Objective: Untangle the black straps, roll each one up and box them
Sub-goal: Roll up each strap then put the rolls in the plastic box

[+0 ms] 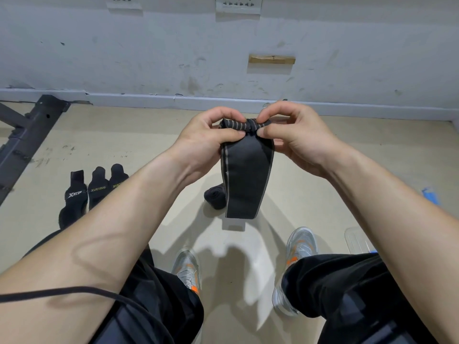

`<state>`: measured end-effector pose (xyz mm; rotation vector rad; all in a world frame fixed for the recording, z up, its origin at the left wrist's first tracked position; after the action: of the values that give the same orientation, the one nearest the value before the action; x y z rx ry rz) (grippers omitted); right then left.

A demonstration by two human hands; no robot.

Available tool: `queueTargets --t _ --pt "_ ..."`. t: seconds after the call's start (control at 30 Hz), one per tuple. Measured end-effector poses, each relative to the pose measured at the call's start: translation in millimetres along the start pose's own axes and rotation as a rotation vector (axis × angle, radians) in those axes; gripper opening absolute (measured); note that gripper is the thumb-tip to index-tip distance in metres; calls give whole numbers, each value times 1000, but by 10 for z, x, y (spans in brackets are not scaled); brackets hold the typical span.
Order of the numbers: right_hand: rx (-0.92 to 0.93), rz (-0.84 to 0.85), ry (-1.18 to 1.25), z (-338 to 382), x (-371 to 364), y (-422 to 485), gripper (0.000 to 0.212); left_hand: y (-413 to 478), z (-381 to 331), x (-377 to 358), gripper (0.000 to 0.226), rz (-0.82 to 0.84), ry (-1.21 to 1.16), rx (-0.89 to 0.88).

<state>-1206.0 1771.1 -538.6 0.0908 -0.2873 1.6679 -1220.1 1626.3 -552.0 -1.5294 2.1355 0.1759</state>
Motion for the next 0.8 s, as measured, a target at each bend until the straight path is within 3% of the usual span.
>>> queueTargets --t 0.13,0.4,0.53,0.67,0.8 --pt "-43 66 11 -4 -33 -21 23 -9 23 19 31 -31 -2 7" --pt "-33 -35 61 -69 17 3 21 -1 -45 9 24 -55 170 -20" --pt "-24 -32 37 -77 36 -1 24 -27 -34 -68 2 21 112 -22" --pt "-7 -56 9 -68 50 7 33 14 19 136 26 -117 113 -5" --pt "-1 -76 12 -85 74 7 39 46 66 113 26 -45 320 21"
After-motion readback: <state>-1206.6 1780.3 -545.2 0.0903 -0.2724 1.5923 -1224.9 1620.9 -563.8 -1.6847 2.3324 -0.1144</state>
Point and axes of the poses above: each hand's wrist, its own y-axis towards the middle knuckle, its own x-axis out of the back of the hand, z = x × y, the point moved 9 cm from there along y, towards the middle knuckle, and after that the axes turned 15 degrees about -y, right-handed, at the moved point
